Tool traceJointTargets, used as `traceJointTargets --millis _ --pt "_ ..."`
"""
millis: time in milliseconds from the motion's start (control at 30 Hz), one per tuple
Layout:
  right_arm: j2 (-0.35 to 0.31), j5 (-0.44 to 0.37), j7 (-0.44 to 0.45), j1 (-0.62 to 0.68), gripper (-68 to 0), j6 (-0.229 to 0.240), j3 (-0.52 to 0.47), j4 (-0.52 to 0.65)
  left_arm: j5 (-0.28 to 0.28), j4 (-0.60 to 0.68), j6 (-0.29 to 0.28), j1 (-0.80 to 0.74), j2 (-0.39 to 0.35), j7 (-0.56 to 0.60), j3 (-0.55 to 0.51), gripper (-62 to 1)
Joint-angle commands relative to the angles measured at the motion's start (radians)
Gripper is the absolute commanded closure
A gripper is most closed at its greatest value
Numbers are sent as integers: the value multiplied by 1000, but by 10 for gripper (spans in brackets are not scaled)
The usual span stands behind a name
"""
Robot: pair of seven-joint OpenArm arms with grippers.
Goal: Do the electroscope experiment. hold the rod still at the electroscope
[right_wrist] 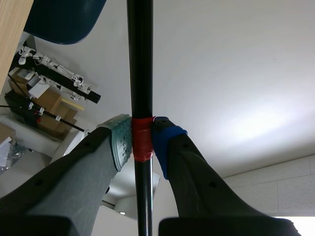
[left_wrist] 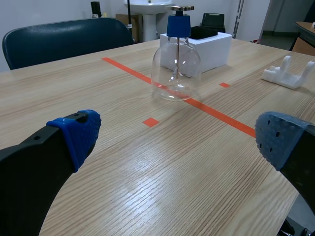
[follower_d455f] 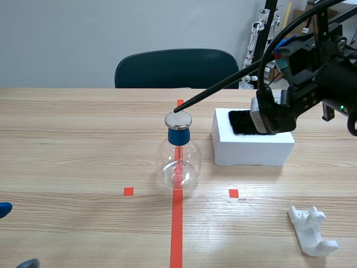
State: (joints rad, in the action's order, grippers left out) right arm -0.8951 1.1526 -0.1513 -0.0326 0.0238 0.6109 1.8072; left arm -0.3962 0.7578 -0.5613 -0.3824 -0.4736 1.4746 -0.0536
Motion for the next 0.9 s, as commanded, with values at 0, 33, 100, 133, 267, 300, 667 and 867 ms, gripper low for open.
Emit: traceJointTargets --millis 0,33,100,133,267,300,667,867 --pt "-16 8 -11 -12 -22 -7 -15 8 10 9 -2 0 -6 17 -1 -623" --pt "-16 8 -11 -12 -22 -7 -15 8 10 9 -2 0 -6 17 -1 -623" --pt "-16 8 -11 -12 -22 -7 -15 8 10 9 -2 0 -6 17 -1 -623" --pt "-16 8 -11 -12 -22 -7 -15 8 10 9 -2 0 -6 17 -1 -623" --pt "-16 8 -11 -12 -22 -7 -15 8 10 9 -2 0 -6 17 -1 -623" --pt "-16 8 -11 -12 -22 -7 -15 8 10 9 -2 0 -6 17 -1 -623" --pt "-18 3 -3 -12 -22 -7 -15 8 10 9 -2 0 -6 17 -1 -623" --pt "-44 -14 -11 18 -22 -9 -40 26 10 9 -2 0 -6 17 -1 -623"
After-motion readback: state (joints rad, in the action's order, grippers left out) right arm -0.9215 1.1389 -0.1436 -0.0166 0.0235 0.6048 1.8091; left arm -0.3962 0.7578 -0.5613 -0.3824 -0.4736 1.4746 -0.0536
